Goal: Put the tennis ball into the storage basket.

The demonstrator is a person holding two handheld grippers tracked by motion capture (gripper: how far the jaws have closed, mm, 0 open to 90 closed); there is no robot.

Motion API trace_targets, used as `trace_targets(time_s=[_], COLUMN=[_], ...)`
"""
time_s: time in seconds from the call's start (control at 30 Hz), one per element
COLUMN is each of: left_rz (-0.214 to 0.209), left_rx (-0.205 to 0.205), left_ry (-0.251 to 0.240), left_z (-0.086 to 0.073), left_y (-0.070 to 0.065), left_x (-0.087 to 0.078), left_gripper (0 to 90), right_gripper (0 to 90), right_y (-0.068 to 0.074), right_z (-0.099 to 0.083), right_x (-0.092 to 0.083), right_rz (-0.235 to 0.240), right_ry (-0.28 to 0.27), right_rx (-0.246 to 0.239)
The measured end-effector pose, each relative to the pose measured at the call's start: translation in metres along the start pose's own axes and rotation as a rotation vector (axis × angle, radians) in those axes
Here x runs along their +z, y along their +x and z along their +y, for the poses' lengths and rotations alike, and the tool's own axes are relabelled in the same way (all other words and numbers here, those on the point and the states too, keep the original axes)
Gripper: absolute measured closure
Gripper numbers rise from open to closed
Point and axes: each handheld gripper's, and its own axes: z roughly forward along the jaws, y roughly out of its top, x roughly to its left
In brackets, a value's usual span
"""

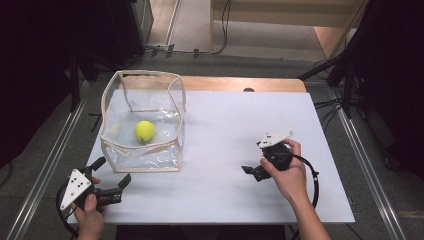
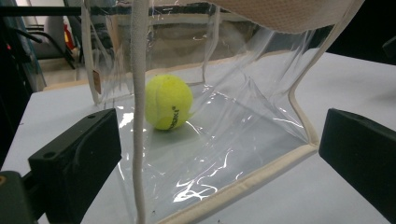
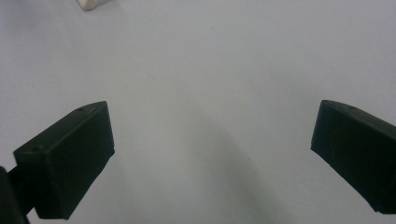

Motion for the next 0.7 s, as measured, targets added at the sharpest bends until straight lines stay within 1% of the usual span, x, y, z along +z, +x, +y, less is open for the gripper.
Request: trace_targets(time_s=[0.17, 0.27, 0.3, 0.43, 0.53, 0.6, 0.7], left_rz=[0.001, 0.001, 0.002, 0.002, 0.003, 0.003, 0.003], left_rx=[0.003, 0.003, 0.003, 0.005, 0.005, 0.005, 0.005], left_ry=[0.002, 0.003, 0.002, 0.002, 0.002, 0.002, 0.002], left_z=[0.0, 0.0, 0.0, 0.0, 0.0, 0.0, 0.0], left_y=[0.0, 0.0, 0.0, 0.0, 0.0, 0.0, 0.0], left_x=[0.0, 0.0, 0.0, 0.0, 0.0, 0.0, 0.0], left_gripper=[0.0, 0.0, 0.0, 0.0, 0.0, 0.0, 0.0], right_gripper=[0.0, 0.0, 0.0, 0.0, 0.0, 0.0, 0.0], right_y=[-0.003, -0.004, -0.005, -0.007, -0.008, -0.009, -0.011], right_z=[-0.009, -0.014, -0.015, -0.023, -0.028, -0.031, -0.035], right_x=[-0.003, -0.005, -0.006, -0.009, -0.012, -0.014, -0.017], right_rz=[-0.007, -0.01, -0.011, -0.016, -0.025, -0.024, -0.028], right_ry=[-0.021, -0.028, -0.035, -0.05, -0.075, -0.088, -0.105], right_rx=[0.018, 0.038, 0.033, 0.052, 0.052, 0.068, 0.069])
